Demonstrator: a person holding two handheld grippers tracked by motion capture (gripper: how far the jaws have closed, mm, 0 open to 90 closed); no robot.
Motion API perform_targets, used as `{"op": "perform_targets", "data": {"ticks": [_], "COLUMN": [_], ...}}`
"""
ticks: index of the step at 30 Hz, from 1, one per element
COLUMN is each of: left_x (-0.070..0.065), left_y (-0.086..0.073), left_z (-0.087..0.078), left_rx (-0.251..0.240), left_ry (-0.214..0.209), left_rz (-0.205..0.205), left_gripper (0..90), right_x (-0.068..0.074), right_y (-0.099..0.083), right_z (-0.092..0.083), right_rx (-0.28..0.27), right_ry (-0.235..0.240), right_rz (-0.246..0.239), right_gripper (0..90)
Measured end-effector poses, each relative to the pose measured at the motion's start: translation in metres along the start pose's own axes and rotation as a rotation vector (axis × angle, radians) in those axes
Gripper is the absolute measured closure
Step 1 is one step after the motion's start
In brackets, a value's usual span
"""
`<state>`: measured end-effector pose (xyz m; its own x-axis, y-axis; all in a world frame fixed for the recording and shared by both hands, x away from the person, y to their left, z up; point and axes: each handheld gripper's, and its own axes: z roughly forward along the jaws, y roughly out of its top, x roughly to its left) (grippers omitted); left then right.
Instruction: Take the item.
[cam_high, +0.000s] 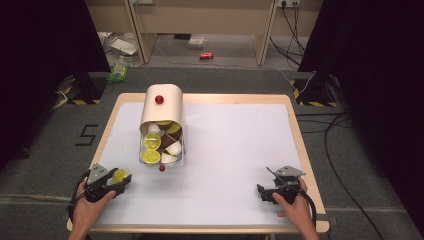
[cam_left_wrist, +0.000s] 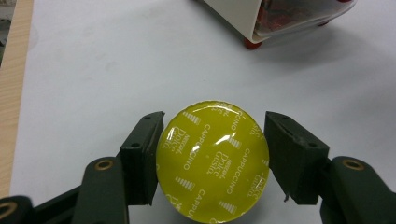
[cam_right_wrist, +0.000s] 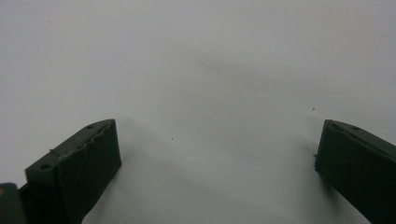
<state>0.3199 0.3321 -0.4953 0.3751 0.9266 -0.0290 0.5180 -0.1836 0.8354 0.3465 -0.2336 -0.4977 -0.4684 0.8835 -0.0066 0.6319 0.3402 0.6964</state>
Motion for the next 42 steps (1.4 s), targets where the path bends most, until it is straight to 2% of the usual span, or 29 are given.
{"op": "perform_targets", "data": {"ticks": [10, 17, 19, 26, 32, 42], "left_x": [0.001, -0.001, -0.002, -0.007, -0.018, -0.033], "left_y": [0.000, 0.004, 0.006, 0.012, 0.014, 0.003], "left_z": [0.001, -0.003, -0.007, -0.022, -0.037, -0.052], "left_rx": [-0.005, -0.020, -0.029, -0.045, -0.048, -0.073], "left_ry": [-0.007, 0.001, 0.002, -0.001, 0.002, -0.019], "left_rz": [-0.005, -0.007, -0.005, -0.001, -0.008, -0.018], "left_gripper": [38.3, 18.5, 16.5, 16.8, 16.7, 16.7], "right_x": [0.000, 0.000, 0.000, 0.000, 0.000, 0.000], "right_y": [0.000, 0.000, 0.000, 0.000, 0.000, 0.000], "right_z": [0.000, 0.000, 0.000, 0.000, 0.000, 0.000], "right_rx": [-0.001, -0.001, -0.001, 0.000, 0.002, 0.001], "right_ry": [0.001, 0.001, 0.001, 0.002, 0.003, 0.002], "right_rz": [-0.001, -0.001, -0.001, 0.001, -0.001, -0.001], "right_gripper": [0.5, 0.5, 0.5, 0.4, 0.4, 0.4]}}
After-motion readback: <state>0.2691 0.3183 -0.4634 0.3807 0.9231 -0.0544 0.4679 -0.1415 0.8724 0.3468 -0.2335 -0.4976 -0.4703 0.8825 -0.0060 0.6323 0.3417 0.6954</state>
